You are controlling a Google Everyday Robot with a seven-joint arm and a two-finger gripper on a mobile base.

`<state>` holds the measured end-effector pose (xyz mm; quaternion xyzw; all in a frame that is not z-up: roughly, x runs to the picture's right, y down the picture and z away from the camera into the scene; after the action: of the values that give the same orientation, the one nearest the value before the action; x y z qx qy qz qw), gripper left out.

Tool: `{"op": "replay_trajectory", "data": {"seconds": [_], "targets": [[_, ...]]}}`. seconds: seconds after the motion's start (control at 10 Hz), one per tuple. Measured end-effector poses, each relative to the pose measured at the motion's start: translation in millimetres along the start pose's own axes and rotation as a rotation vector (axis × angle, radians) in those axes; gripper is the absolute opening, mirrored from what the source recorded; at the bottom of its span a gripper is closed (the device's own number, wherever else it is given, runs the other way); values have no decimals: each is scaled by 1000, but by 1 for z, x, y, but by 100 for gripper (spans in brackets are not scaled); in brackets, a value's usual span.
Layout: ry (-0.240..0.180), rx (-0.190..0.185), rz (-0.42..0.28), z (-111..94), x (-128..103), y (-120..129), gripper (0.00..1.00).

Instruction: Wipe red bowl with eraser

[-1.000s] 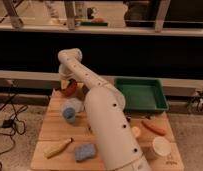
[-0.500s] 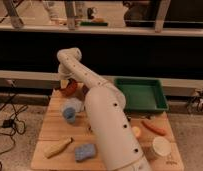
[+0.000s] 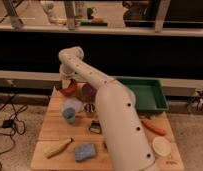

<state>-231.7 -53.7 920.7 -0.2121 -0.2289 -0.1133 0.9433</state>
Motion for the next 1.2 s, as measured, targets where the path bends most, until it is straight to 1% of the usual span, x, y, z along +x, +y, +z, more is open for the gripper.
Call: {"op": "replay_trajectory", "data": {"seconds": [0.4, 0.5, 0.8, 1.0, 1.2], "targets": [[4, -7, -9, -7, -5, 15, 0], [12, -10, -5, -10, -1, 17, 0], [48, -20, 20, -18, 20, 19, 0], [66, -32, 38, -17, 30, 19, 0], [76, -44, 59, -7, 40, 17, 0]]}}
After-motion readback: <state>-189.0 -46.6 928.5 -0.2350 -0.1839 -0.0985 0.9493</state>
